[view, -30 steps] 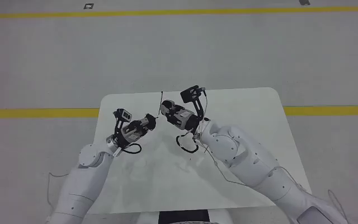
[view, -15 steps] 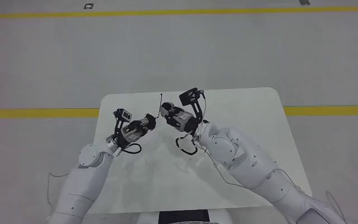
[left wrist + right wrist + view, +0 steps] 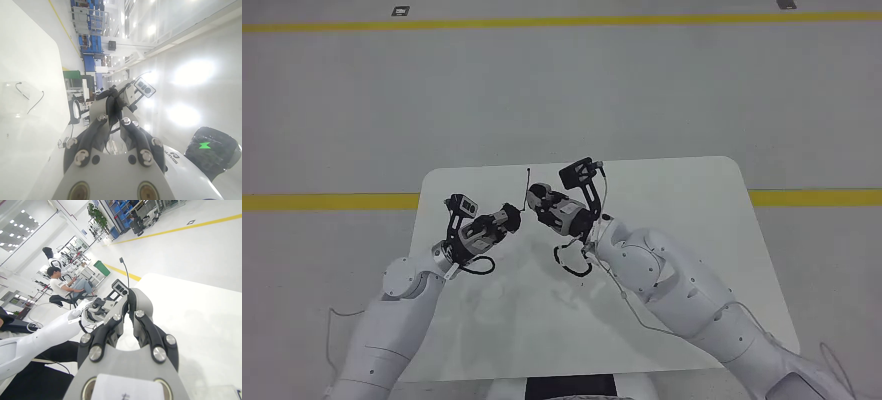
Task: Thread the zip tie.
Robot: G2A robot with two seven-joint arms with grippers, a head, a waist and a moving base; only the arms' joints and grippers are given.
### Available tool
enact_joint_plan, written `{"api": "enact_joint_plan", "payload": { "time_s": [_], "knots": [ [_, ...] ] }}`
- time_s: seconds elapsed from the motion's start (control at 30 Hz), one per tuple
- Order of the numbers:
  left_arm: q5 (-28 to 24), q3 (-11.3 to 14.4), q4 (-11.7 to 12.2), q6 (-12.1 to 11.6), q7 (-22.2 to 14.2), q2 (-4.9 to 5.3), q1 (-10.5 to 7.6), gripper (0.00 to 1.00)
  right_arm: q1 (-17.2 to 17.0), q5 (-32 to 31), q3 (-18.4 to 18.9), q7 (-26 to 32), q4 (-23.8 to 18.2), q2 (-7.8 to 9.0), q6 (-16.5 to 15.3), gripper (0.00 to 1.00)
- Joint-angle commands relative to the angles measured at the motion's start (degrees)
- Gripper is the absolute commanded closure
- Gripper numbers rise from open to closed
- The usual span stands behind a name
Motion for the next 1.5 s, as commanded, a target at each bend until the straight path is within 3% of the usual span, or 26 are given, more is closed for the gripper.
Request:
{"api": "enact_joint_plan", "payload": {
  "time_s": [0.0,0.97,1.47],
  "knots": [
    [0.0,0.0,0.0,0.0,0.0,0.0,0.0,1.0,-0.1,-0.2,0.1,0.1,0.1,-0.14,0.1,1.0],
    [0.0,0.0,0.0,0.0,0.0,0.0,0.0,1.0,-3.5,-3.5,3.6,2.1,-1.3,-1.35,-0.3,1.0],
    [0.0,0.0,0.0,0.0,0.0,0.0,0.0,1.0,-3.6,-4.4,3.2,2.3,-0.8,-2.51,-0.1,1.0]
  ]
}}
